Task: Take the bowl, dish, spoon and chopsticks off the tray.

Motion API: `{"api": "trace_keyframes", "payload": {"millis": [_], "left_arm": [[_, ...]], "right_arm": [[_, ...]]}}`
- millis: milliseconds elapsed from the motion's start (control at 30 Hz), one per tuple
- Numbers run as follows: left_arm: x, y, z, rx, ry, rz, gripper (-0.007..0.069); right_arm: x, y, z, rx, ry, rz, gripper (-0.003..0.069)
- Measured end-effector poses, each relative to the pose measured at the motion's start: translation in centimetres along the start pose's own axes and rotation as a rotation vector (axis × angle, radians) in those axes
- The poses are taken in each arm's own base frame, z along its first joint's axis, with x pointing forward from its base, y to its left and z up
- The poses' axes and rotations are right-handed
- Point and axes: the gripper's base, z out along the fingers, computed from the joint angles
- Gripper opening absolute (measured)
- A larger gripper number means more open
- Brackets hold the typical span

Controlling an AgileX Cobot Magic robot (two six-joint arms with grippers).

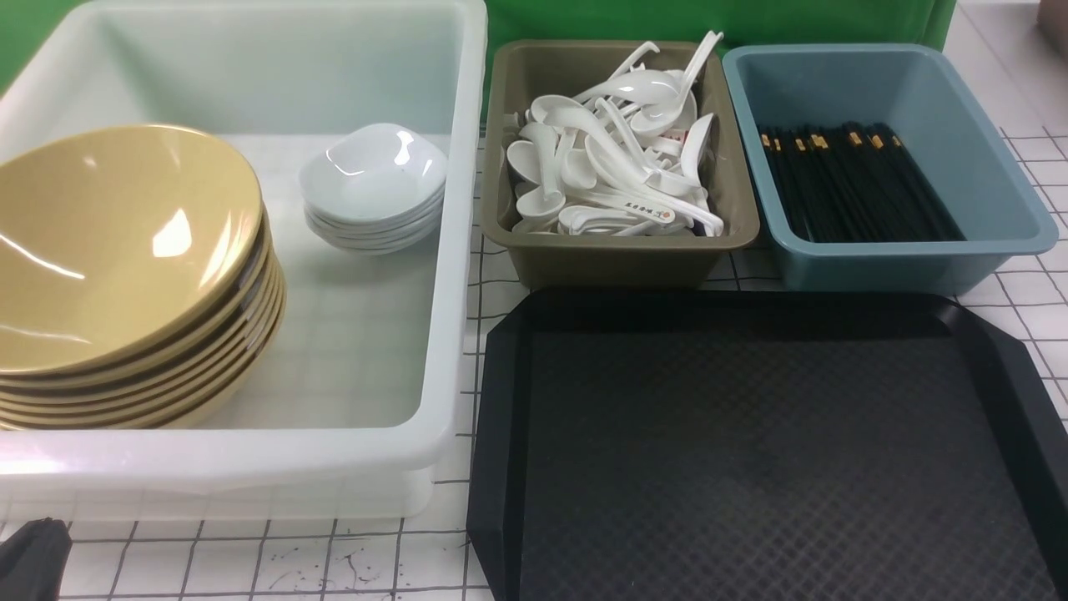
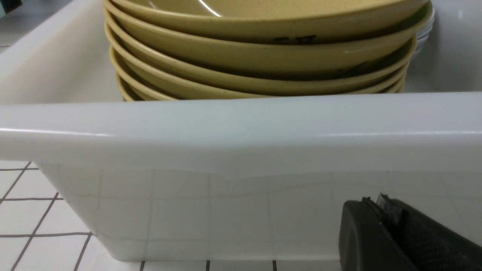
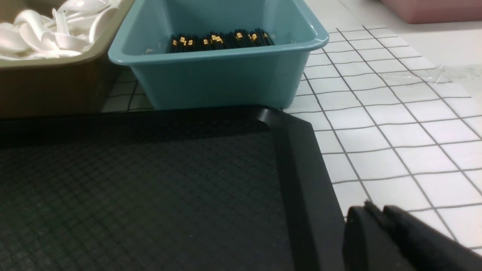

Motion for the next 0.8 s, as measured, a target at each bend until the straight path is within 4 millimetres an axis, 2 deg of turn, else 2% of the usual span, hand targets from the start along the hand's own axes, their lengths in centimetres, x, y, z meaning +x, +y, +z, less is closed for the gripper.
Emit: {"api": "trace_keyframes", "payload": {"millis": [800], "left_arm": [[0.0,0.0,0.0,0.0,0.0,0.0,-0.0006]], "right_arm": [[0.0,0.0,0.0,0.0,0.0,0.0,0.0107]]}}
